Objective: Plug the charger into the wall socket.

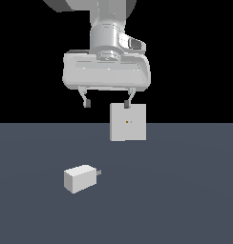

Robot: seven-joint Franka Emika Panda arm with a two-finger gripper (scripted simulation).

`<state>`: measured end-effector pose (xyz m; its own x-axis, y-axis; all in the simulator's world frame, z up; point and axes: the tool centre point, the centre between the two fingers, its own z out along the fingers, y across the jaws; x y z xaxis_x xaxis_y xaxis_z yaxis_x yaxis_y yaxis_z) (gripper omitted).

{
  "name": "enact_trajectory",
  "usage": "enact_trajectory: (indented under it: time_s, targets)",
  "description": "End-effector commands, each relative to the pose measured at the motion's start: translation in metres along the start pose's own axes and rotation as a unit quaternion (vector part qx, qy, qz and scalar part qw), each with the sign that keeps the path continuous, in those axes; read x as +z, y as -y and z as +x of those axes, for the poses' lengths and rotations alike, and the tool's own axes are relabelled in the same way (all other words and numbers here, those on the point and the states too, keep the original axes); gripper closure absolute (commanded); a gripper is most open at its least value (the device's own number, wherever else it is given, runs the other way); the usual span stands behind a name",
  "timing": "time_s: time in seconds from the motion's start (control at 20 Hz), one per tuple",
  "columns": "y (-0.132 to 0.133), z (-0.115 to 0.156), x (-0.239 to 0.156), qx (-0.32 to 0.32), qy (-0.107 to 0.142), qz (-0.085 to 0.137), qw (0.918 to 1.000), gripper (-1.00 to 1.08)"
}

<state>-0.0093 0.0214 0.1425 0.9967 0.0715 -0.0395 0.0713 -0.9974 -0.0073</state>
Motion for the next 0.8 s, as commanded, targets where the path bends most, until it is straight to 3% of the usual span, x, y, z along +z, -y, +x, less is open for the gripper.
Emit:
enact_trajectory:
  time_s: [0.0, 0.75]
  targets:
    - [0.000, 0.000, 0.000, 0.000, 0.000, 0.000, 1.0000, -0.92]
    - [0.001, -0.020, 0.014, 0.077, -0.009, -0.001, 0.9970, -0.92]
